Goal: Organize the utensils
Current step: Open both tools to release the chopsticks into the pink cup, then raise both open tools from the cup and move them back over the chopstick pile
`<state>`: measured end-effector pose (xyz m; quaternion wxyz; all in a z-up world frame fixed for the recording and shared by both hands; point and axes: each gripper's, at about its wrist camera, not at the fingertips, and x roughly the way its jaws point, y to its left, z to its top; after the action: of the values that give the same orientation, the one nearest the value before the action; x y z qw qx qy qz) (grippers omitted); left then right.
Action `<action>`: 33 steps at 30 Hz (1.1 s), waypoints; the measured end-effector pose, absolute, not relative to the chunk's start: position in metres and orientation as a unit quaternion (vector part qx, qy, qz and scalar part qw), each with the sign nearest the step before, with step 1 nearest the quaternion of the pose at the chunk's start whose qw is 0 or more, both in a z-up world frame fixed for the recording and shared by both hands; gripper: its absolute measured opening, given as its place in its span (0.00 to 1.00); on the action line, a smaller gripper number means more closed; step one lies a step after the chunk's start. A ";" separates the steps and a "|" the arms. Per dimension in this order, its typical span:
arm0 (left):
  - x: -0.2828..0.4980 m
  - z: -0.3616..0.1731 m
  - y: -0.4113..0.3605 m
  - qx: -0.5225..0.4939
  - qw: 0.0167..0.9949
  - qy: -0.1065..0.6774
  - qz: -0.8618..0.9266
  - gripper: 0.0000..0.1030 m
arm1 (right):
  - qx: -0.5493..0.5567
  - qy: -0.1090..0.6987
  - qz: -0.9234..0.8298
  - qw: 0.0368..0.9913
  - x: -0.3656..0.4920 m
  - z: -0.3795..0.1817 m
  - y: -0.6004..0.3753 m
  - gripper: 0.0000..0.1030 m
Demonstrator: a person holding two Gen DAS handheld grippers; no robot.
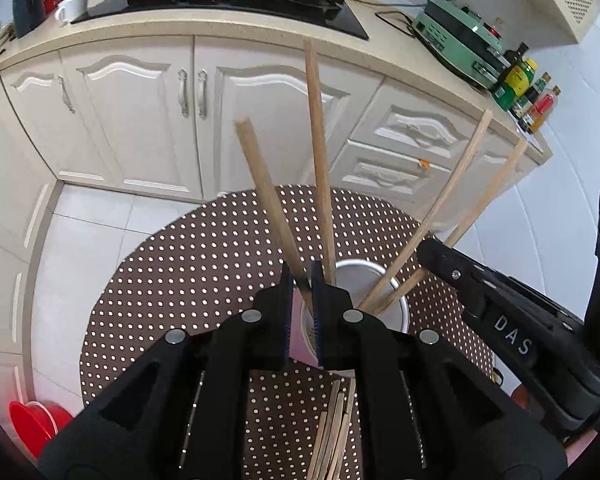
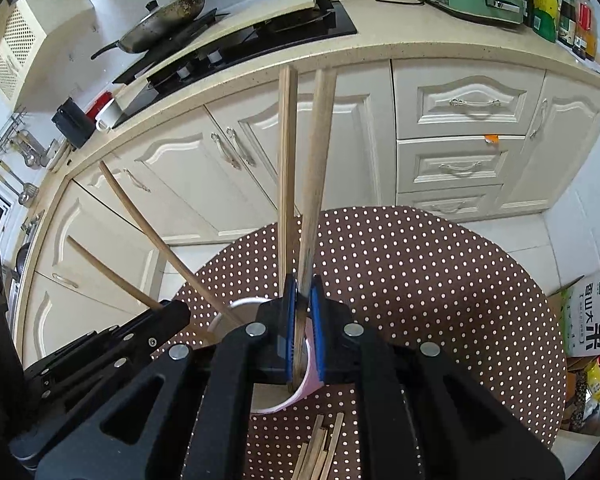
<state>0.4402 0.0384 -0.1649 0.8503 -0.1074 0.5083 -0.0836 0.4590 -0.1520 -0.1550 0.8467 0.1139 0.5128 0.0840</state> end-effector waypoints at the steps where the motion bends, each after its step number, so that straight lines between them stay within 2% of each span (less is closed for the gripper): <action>1: 0.440 -0.167 0.039 -0.109 0.847 0.512 -0.089 0.10 | 0.114 0.515 0.084 0.845 0.458 -0.155 -0.152 0.11; 3: 0.438 -0.169 0.039 -0.110 0.845 0.515 -0.094 0.10 | 0.116 0.517 0.085 0.844 0.454 -0.156 -0.152 0.12; 5: 0.435 -0.172 0.038 -0.104 0.843 0.518 -0.098 0.10 | 0.117 0.519 0.083 0.843 0.450 -0.158 -0.154 0.22; 15: 0.422 -0.169 0.037 -0.094 0.846 0.516 -0.096 0.10 | 0.121 0.516 0.084 0.844 0.432 -0.152 -0.162 0.34; 29: 0.391 -0.157 0.035 -0.047 0.856 0.511 -0.062 0.10 | 0.124 0.497 0.075 0.856 0.394 -0.128 -0.170 0.57; 31: 0.385 -0.155 0.037 -0.047 0.857 0.510 -0.059 0.15 | 0.120 0.494 0.073 0.858 0.390 -0.125 -0.173 0.59; 33: 0.379 -0.150 0.039 -0.047 0.861 0.503 -0.058 0.36 | 0.120 0.493 0.072 0.859 0.384 -0.123 -0.175 0.61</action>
<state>0.3791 0.0385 -0.1500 0.8610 -0.0469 0.5031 -0.0578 0.3837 -0.1752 -0.1229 0.8588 0.1202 0.4928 0.0721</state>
